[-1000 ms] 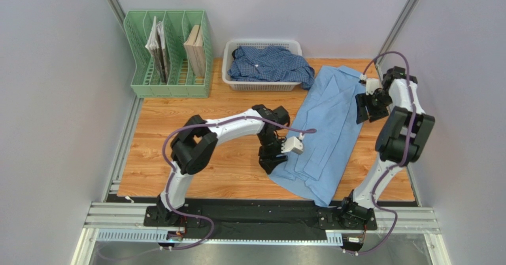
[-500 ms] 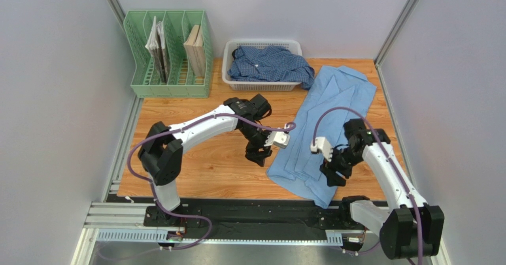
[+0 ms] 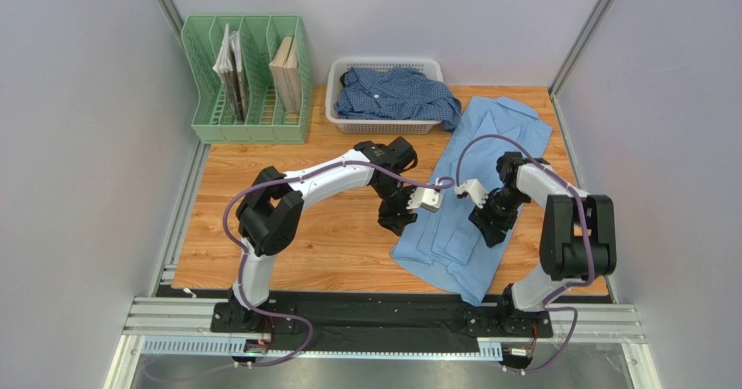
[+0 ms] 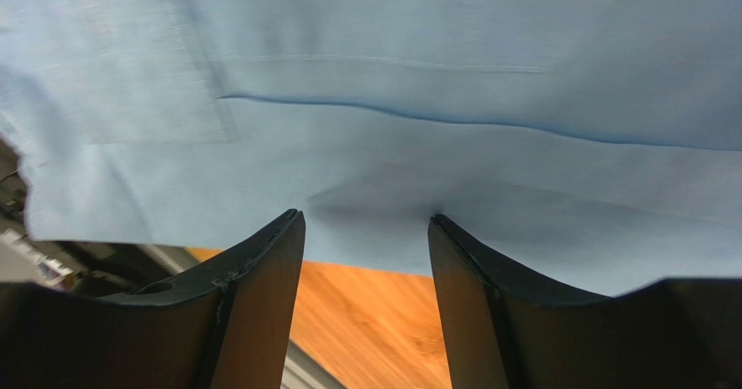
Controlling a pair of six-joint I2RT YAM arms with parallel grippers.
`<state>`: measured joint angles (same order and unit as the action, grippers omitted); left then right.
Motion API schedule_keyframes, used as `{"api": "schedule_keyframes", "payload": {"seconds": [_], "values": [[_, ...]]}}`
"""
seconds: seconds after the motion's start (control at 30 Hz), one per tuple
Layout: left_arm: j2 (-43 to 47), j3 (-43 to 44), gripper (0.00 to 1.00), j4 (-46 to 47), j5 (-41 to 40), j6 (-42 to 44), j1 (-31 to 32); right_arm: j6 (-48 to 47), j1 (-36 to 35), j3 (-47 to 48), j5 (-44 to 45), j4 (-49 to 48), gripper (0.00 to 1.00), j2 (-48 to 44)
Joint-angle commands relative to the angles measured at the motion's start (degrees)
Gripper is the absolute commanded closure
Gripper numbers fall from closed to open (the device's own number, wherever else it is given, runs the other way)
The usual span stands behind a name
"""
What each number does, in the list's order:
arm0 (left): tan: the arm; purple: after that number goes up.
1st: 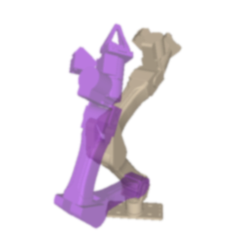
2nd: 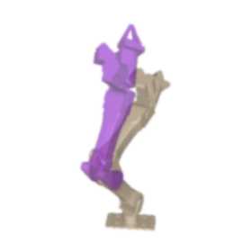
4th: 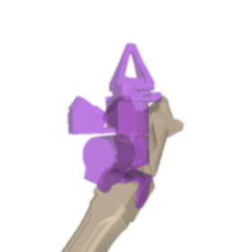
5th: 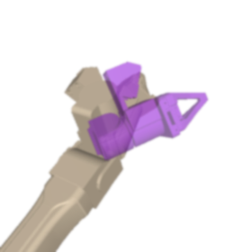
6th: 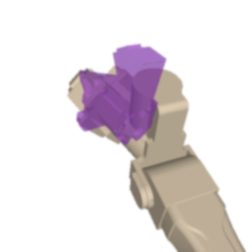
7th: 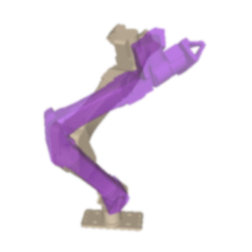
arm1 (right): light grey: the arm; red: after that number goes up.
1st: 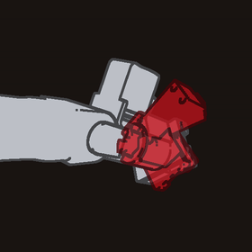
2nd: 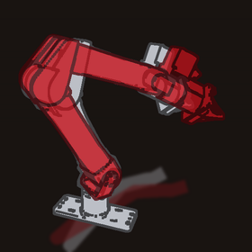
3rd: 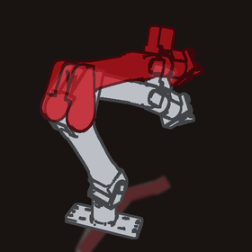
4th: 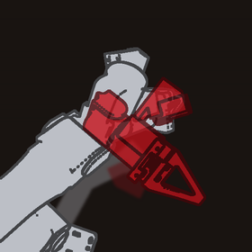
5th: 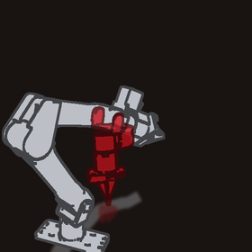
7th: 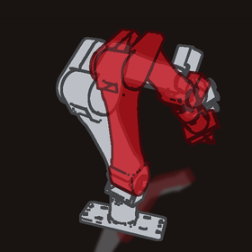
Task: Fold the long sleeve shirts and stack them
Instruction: Fold the shirt
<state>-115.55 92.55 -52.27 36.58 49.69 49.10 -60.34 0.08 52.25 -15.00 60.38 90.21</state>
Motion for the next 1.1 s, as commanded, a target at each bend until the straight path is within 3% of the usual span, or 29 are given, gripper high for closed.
{"api": "schedule_keyframes", "payload": {"seconds": [0.0, 0.27, 0.4, 0.5, 0.7, 0.77, 0.97, 1.07], "values": [[-0.9, 2.7, 0.35, 1.4, 1.6, -2.5, -1.5, 0.2, 4.0, 5.8, 3.1, -4.4, 0.4, 6.9], [-2.7, 6.1, 0.36, 0.8, 2.6, -2.6, -3.3, -0.9, 7.9, 17.4, 6.7, -7.0, 0.39, 17.8], [-2.8, 7.8, 0.36, 0.7, 3.7, -1.4, -3.2, -2.2, 10.3, 22.4, 5.0, -2.7, 0.4, 15.6], [-1.9, 8.2, 0.36, 1.1, 5.8, 0.6, -2.3, -9.5, 13.1, 18.5, -0.5, 1.7, 0.37, 4.9], [-2.4, 5.9, 0.31, 2.9, 4.5, 7.0, 3.5, -29.4, 14.4, -2.4, -7.0, 6.3, 0.27, -21.6], [-2.7, 5.0, 0.31, 4.5, 3.7, 7.6, 5.5, -31.2, 14.0, -8.5, -8.1, 5.7, 0.21, -26.0], [-2.2, 0.1, 0.18, 13.9, 1.3, 8.1, 8.8, -33.4, 11.1, -15.6, -7.5, 4.7, 0.18, -28.7], [-2.8, -1.3, 0.18, 15.9, -0.8, 10.8, 10.3, -31.8, 9.2, -16.8, -6.1, 1.5, 0.14, -26.3]]}}
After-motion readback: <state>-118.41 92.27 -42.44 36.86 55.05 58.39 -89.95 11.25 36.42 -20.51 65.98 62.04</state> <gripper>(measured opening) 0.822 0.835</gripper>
